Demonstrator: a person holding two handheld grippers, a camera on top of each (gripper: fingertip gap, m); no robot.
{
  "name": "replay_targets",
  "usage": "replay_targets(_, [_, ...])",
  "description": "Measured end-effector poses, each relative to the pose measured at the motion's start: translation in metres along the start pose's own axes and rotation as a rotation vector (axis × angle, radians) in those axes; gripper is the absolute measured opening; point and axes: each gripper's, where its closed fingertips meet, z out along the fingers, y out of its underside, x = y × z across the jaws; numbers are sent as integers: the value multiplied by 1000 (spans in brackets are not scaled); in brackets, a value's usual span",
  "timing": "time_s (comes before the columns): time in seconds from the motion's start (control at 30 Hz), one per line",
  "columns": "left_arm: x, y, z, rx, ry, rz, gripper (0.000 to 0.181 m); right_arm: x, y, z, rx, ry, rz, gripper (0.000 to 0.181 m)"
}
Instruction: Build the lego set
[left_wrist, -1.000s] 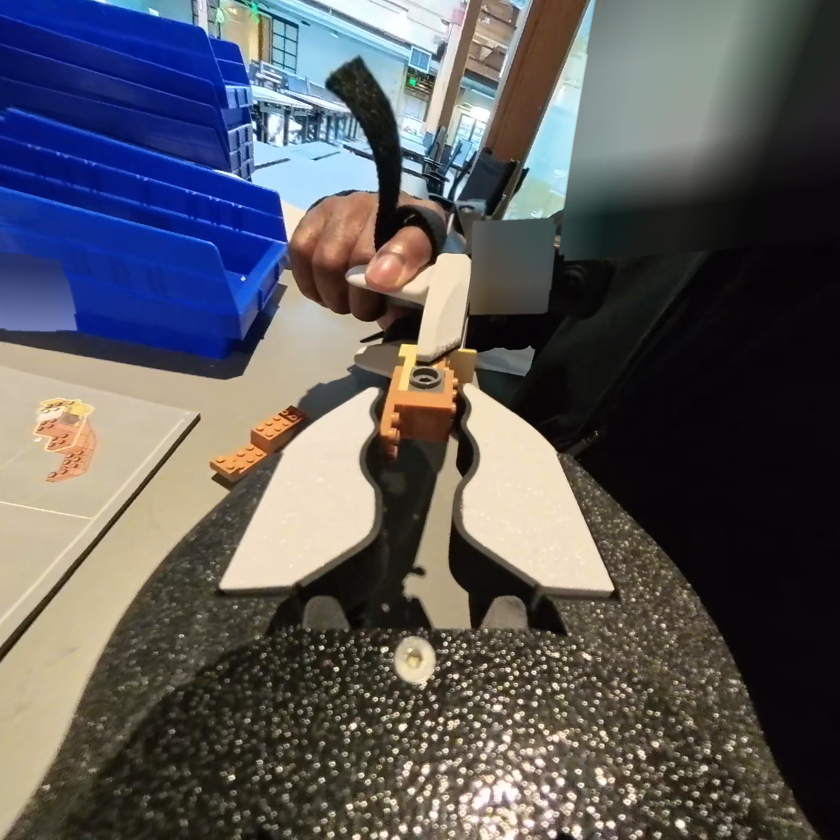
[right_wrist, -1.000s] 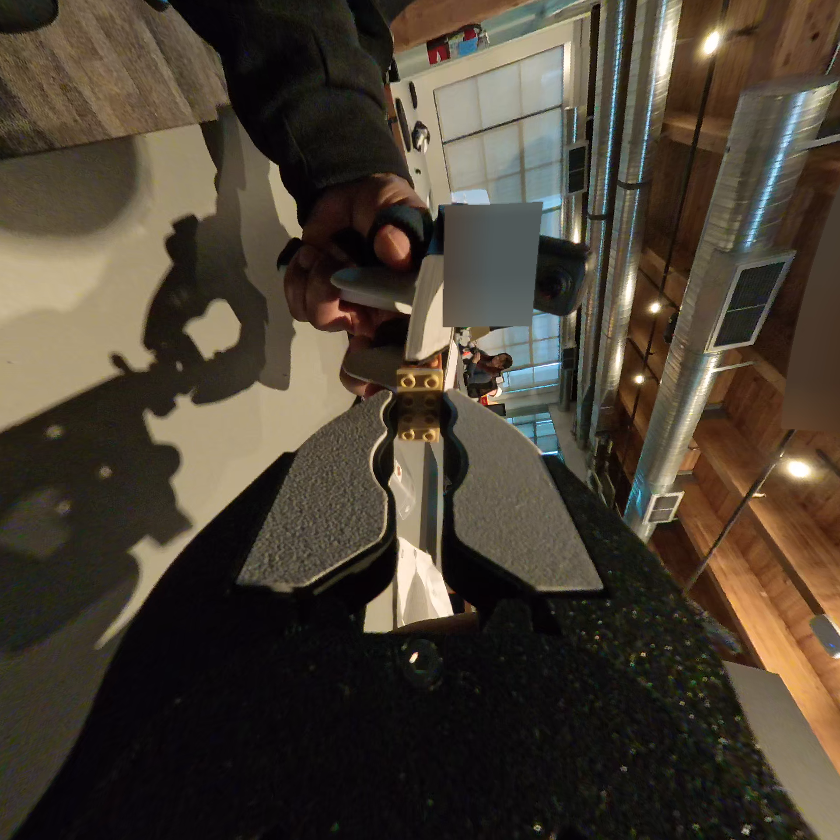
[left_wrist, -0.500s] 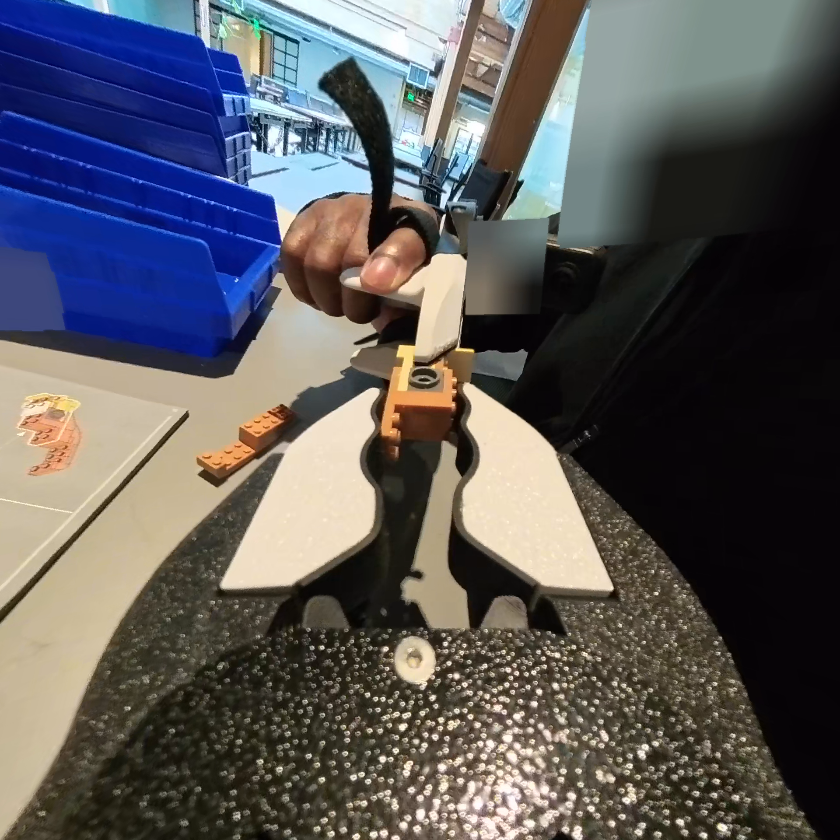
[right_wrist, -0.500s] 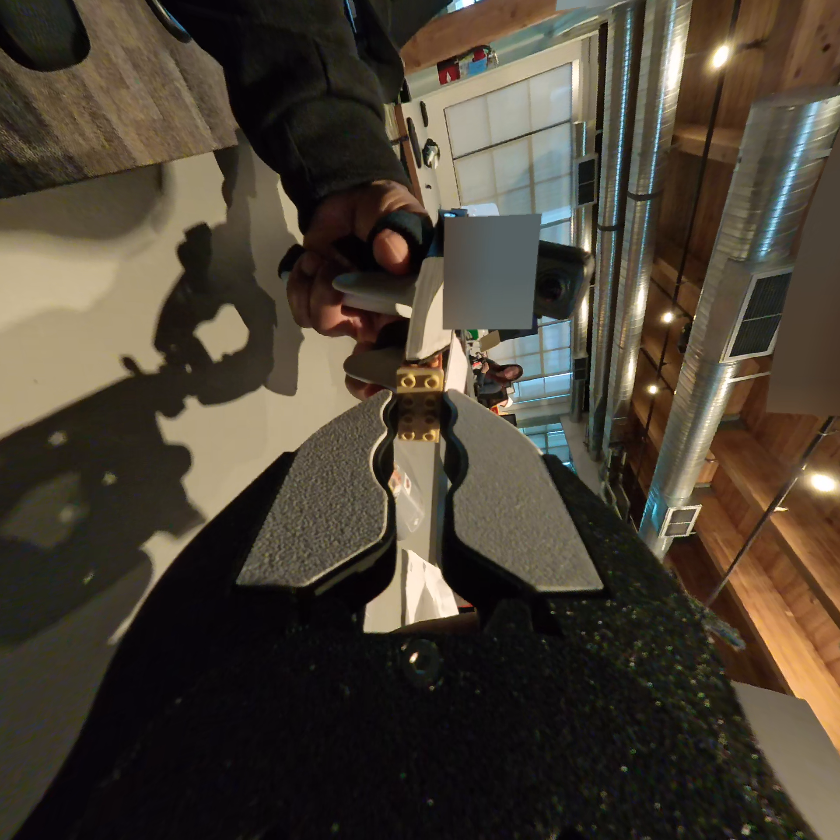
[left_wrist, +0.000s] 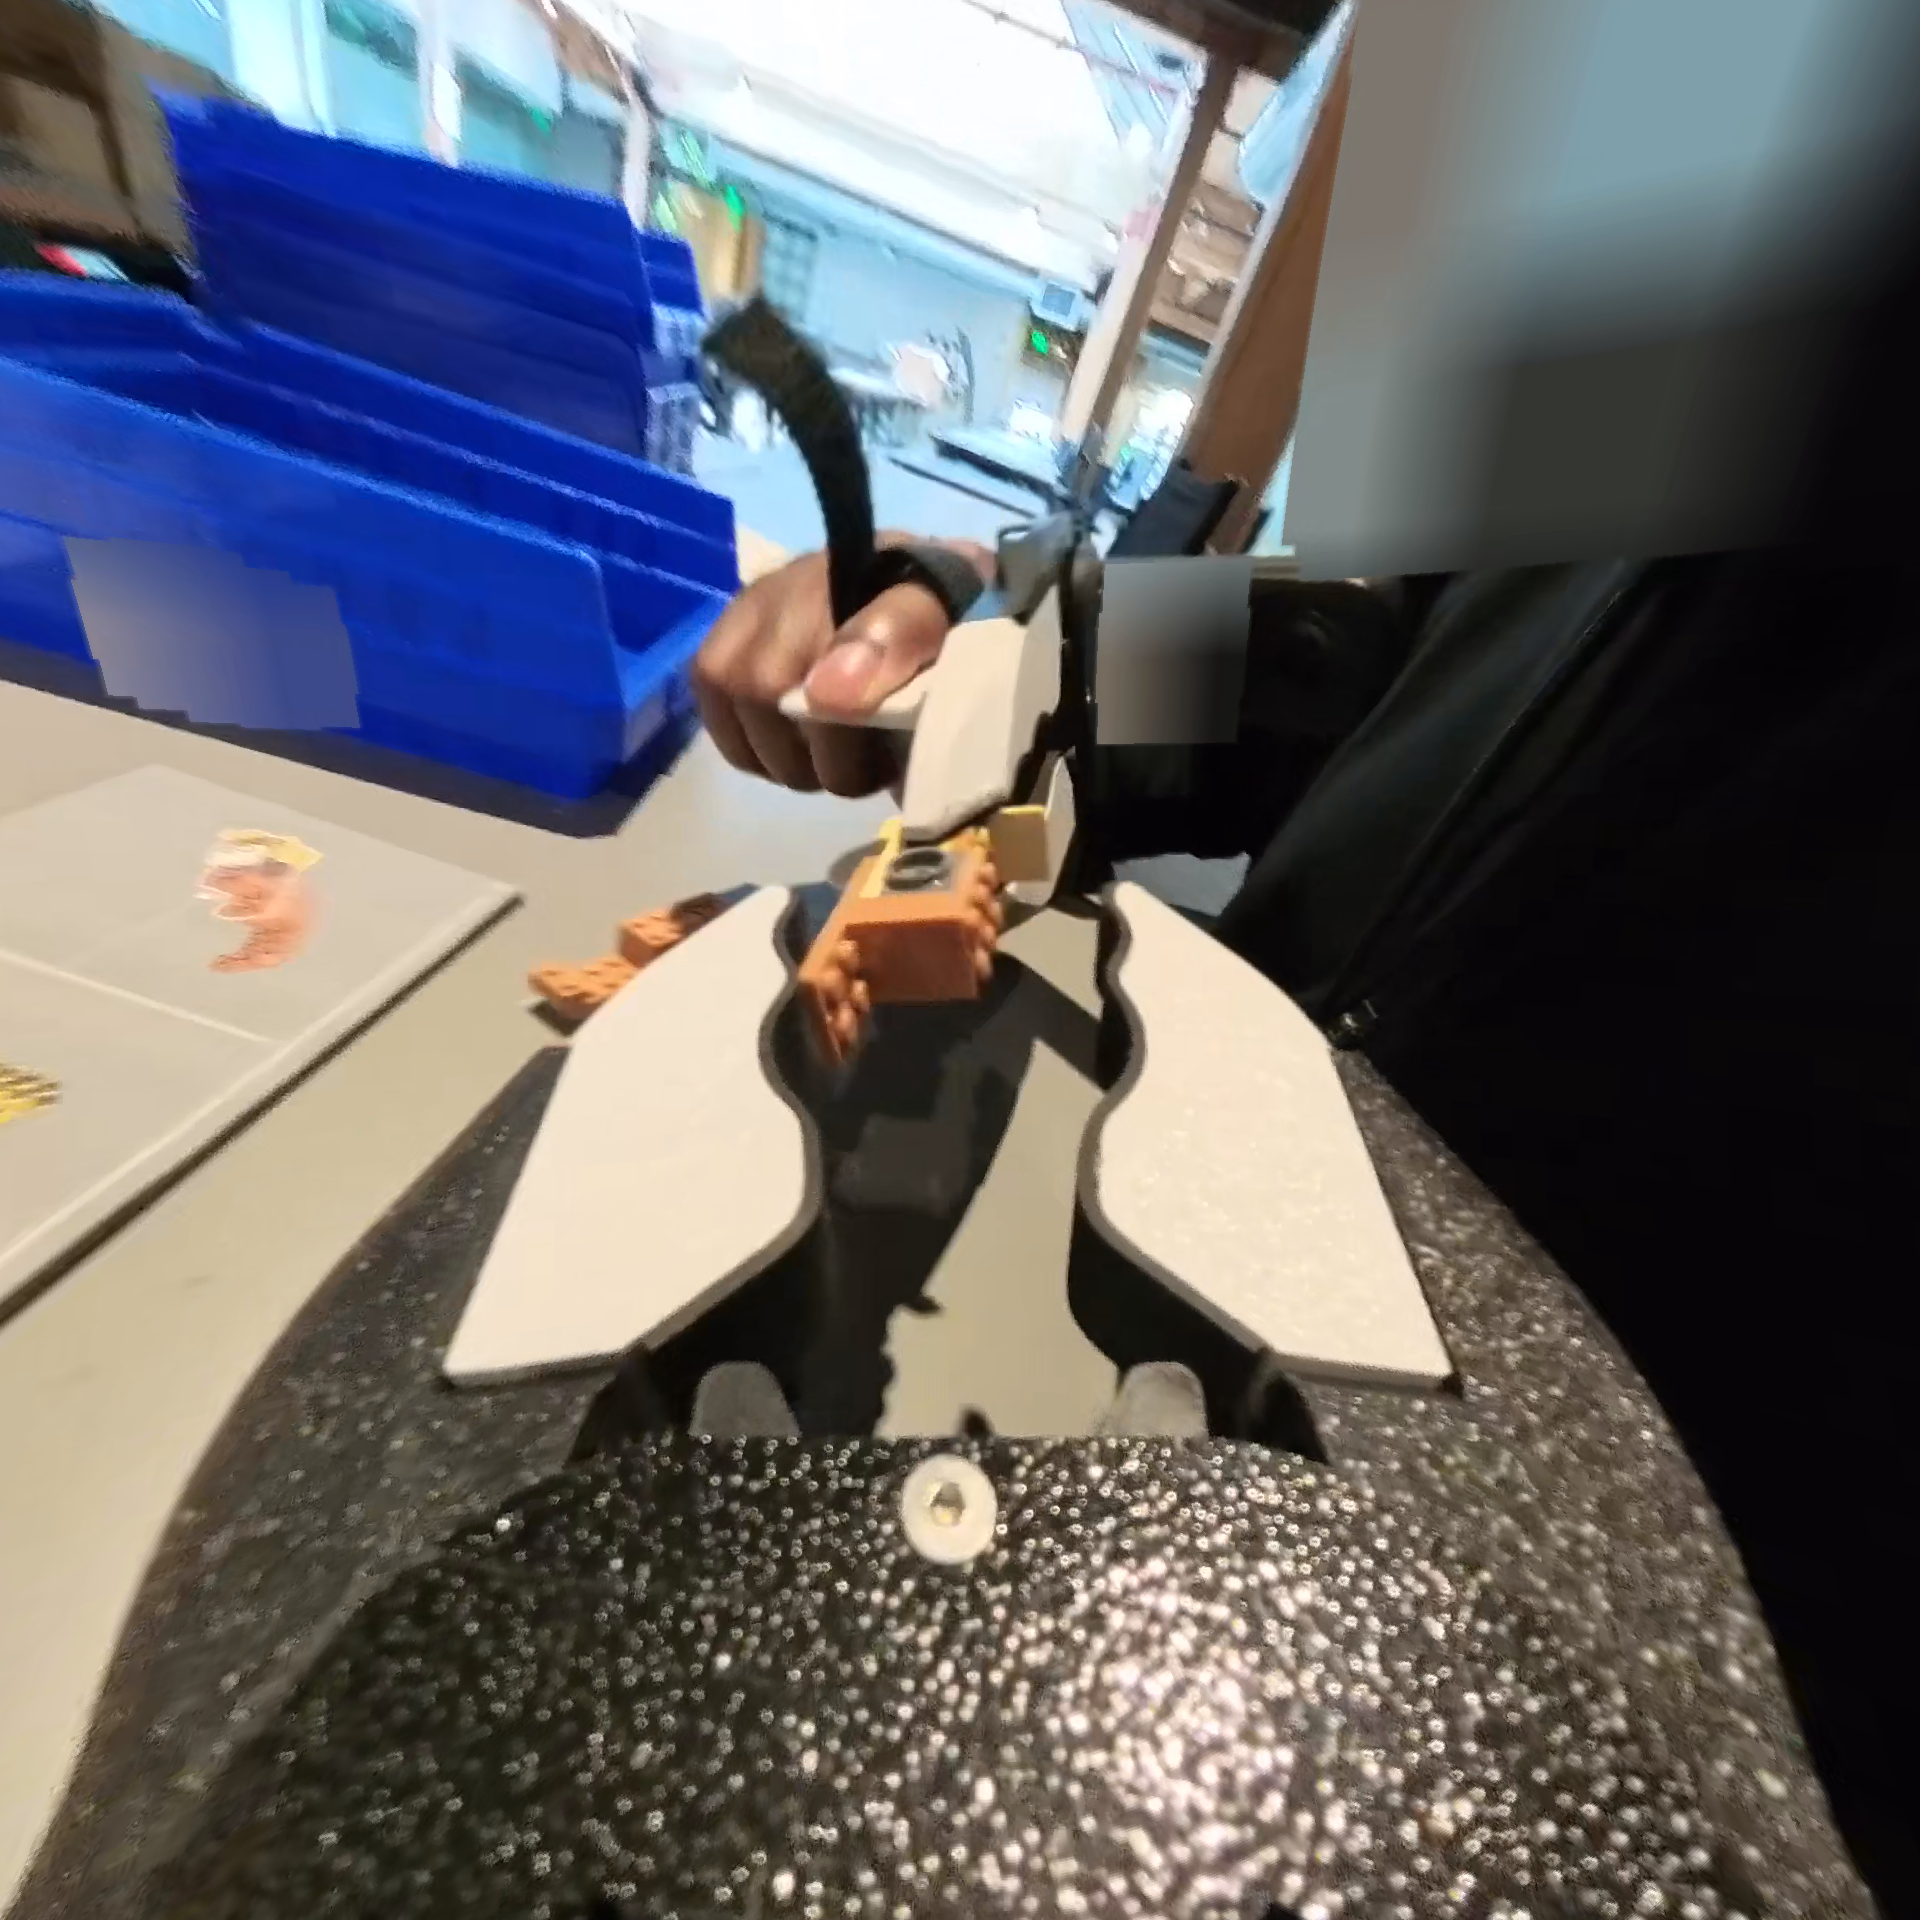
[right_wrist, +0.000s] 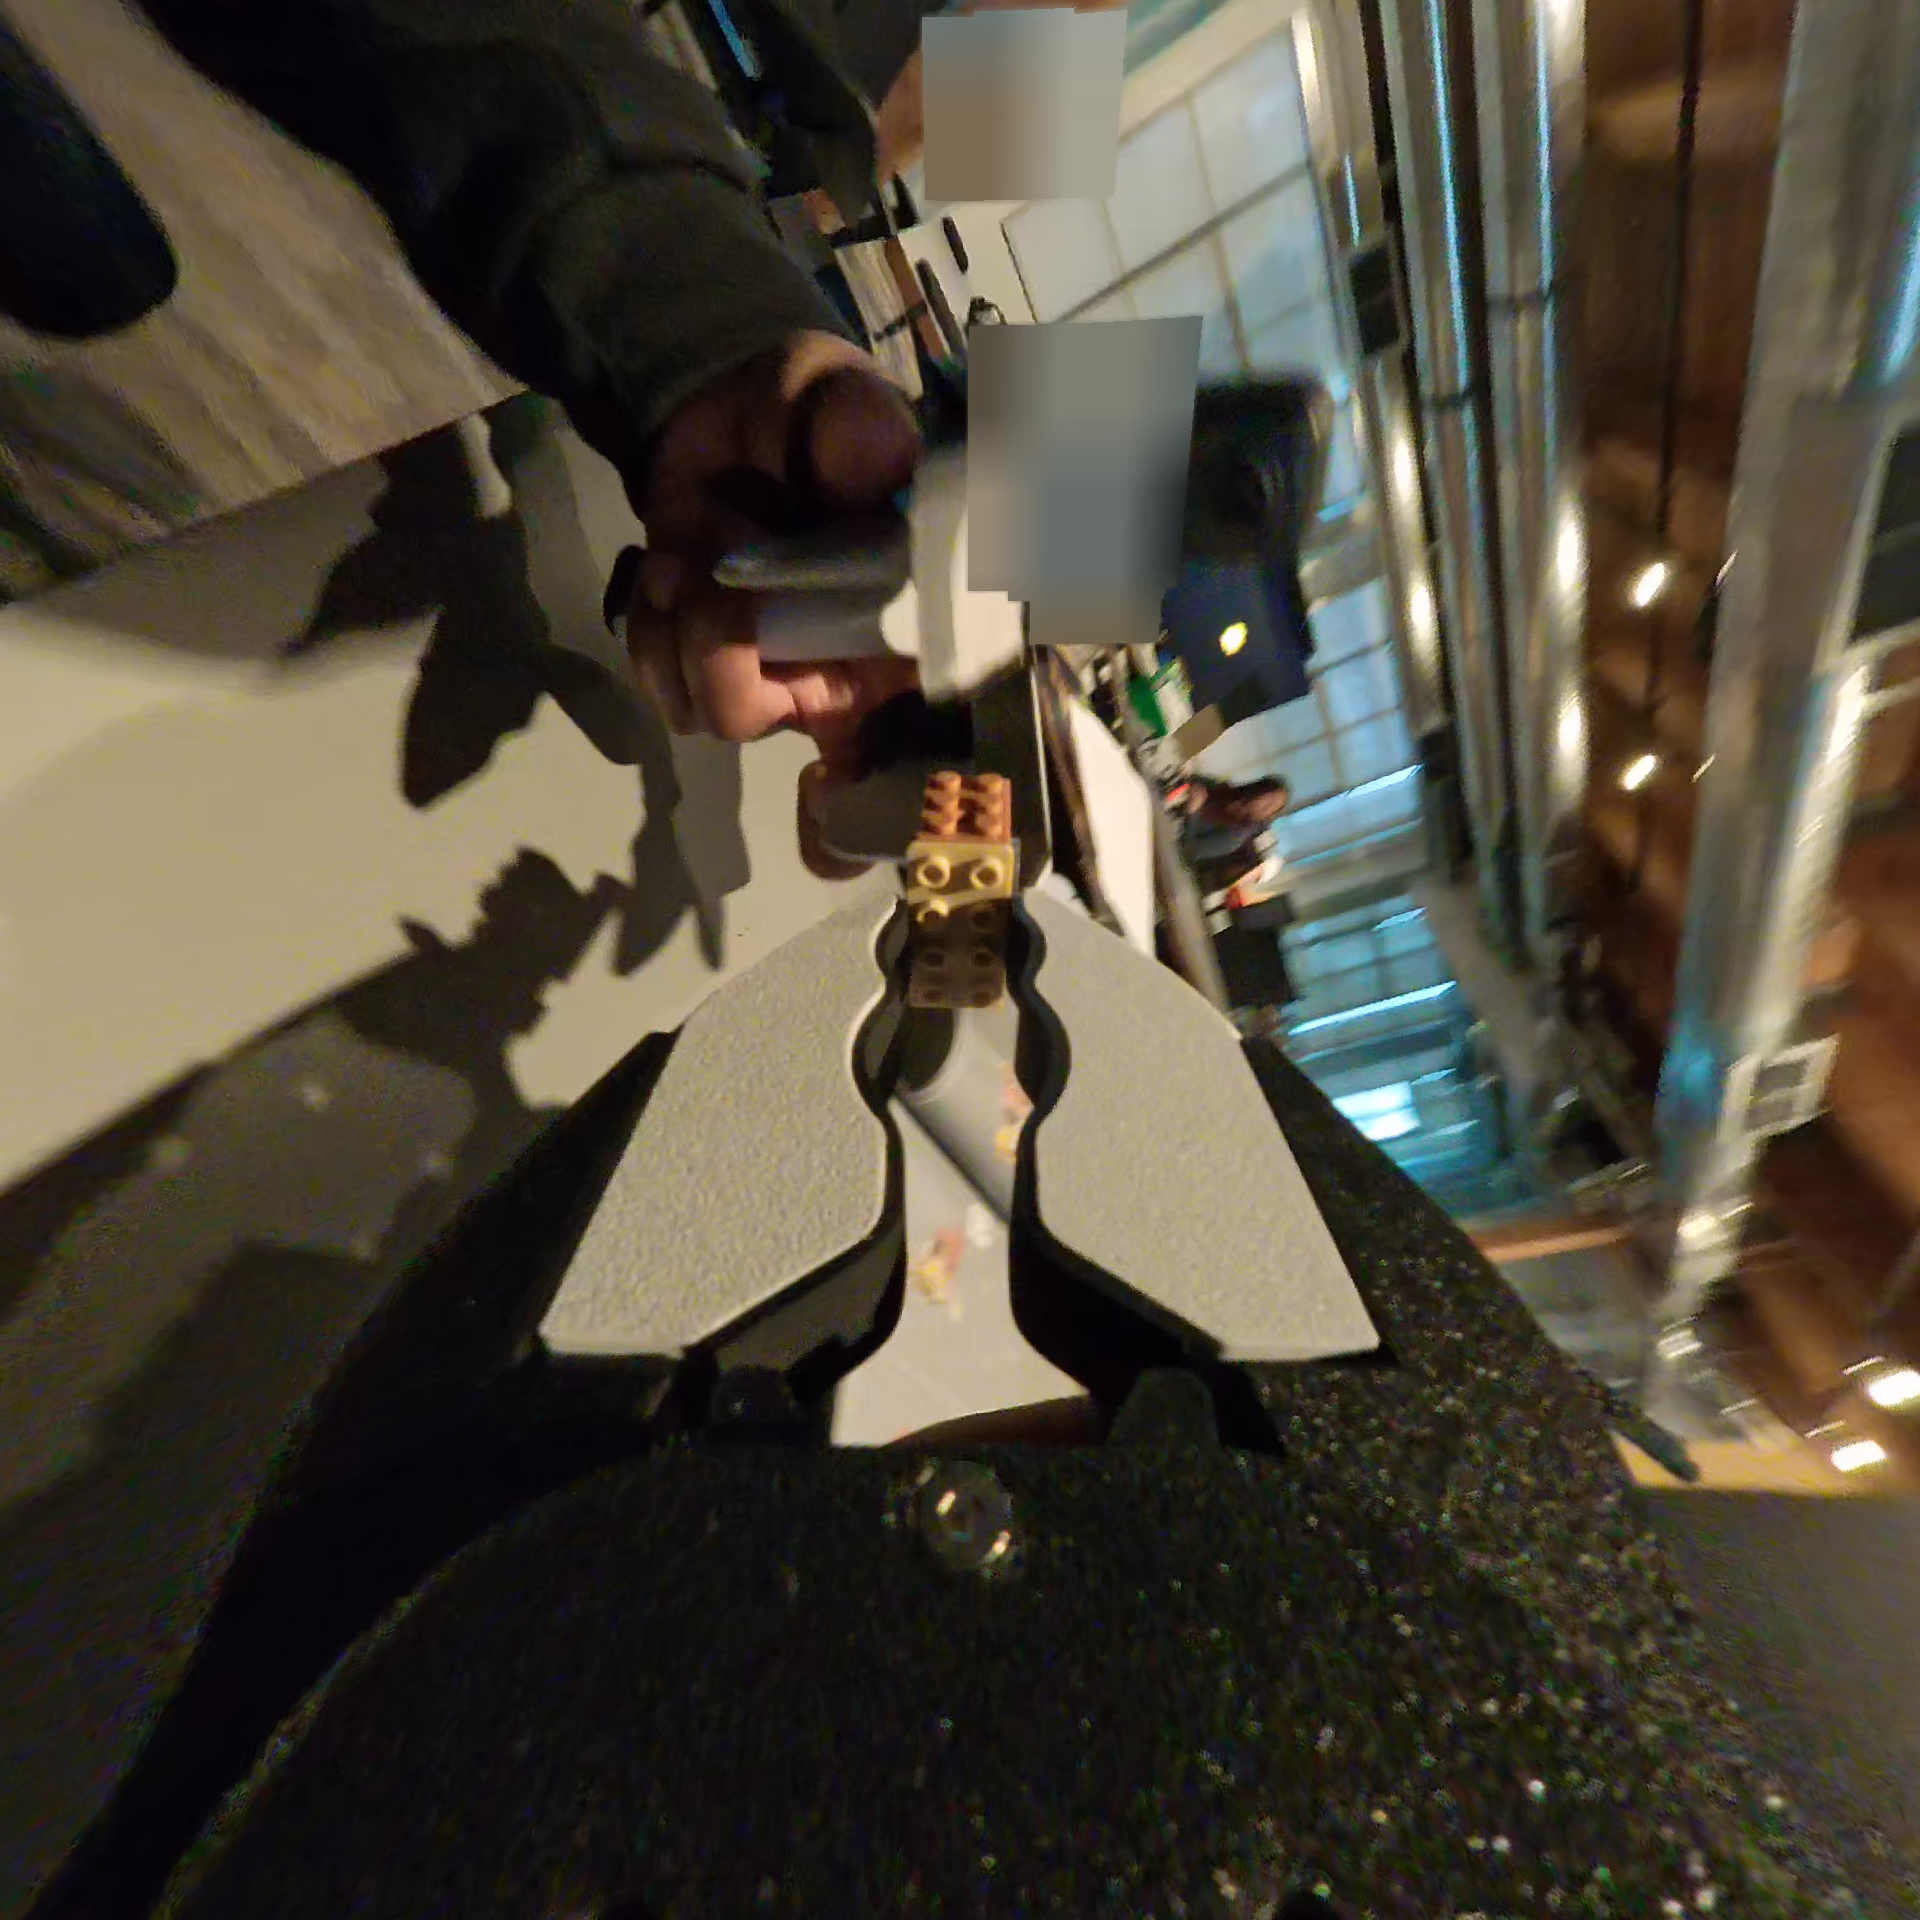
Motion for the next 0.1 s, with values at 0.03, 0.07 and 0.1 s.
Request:
replay_targets(0.03, [-3, -1, -5, 10, -23, 15, 56, 1, 2, 1, -1, -7, 53, 17])
replay_targets(0.07, [-6, -1, -10, 16, -55, 48, 57, 1, 5, 3, -6, -22, 118, 17])
replay_targets(0.1, [-10, -3, -17, 27, -97, 92, 57, 0, 9, 4, -17, -45, 194, 17])
